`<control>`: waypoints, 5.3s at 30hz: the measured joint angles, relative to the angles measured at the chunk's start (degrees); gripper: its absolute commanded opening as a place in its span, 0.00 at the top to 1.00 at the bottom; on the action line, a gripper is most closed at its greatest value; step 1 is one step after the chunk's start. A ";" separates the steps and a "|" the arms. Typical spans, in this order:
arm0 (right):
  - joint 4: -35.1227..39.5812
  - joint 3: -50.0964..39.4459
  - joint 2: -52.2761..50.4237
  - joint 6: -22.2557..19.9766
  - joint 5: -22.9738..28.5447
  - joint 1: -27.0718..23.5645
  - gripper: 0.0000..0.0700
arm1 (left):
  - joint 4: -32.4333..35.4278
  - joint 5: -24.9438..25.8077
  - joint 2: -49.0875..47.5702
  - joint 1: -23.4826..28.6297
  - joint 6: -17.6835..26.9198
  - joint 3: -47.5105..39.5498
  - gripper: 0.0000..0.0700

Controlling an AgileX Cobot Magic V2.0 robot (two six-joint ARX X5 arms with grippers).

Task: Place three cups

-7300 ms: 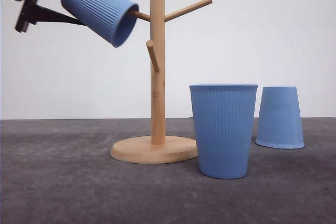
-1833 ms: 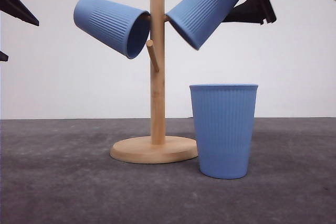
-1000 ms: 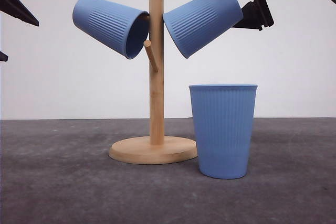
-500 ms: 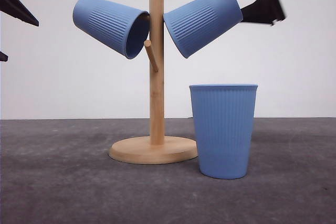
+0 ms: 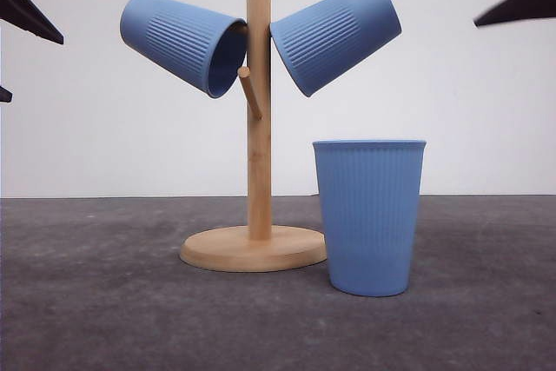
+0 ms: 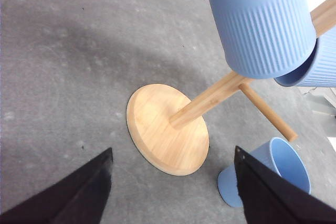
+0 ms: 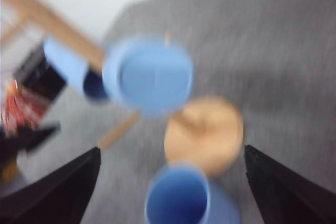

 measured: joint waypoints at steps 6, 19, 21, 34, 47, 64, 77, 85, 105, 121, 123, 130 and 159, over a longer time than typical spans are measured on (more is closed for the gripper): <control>-9.17 -0.04 0.93 -3.26 13.63 9.92 0.21 | 0.00 -0.02 0.00 0.00 0.00 0.00 0.39; -7.69 -0.04 17.49 0.78 28.19 20.91 0.45 | -0.45 0.00 0.00 0.00 0.00 0.00 0.38; -7.68 -0.04 19.80 1.10 27.97 21.16 0.63 | -0.77 0.02 0.00 0.00 0.00 0.00 0.38; -10.14 -0.04 18.25 1.21 14.10 26.39 1.00 | -16.83 15.82 0.00 -1.32 5.45 0.00 0.18; -3.84 -0.04 17.29 3.75 -6.73 34.72 1.00 | -18.47 28.19 0.68 -13.50 7.99 0.00 0.14; 9.82 -0.18 17.41 10.42 -5.77 41.82 1.00 | 1.56 29.20 10.65 -28.20 11.00 0.13 0.07; 7.65 -0.26 17.60 11.77 -4.99 41.93 0.99 | 8.75 31.68 13.93 -29.89 12.26 0.13 0.57; 8.14 -0.26 17.60 11.84 -4.99 41.80 0.58 | 8.59 31.56 14.18 -29.88 9.01 0.13 0.57; -3.38 -0.26 8.39 1.05 -0.02 19.88 0.58 | 9.07 24.60 14.23 -29.90 -15.03 0.13 0.57; -9.17 -0.26 6.52 -10.43 9.44 15.61 0.58 | 23.67 13.79 22.35 -26.38 -47.15 0.13 0.56; -9.17 -0.26 6.52 -10.91 9.44 15.61 0.58 | 27.84 14.14 24.81 -25.31 -50.16 0.13 0.56; -9.17 -0.26 6.52 -11.44 9.46 15.61 0.58 | 38.69 15.24 33.86 -21.73 -58.74 0.37 0.56; -9.96 -0.26 6.52 -12.47 11.21 15.61 0.58 | 43.38 21.75 49.44 -18.80 -63.32 10.69 0.19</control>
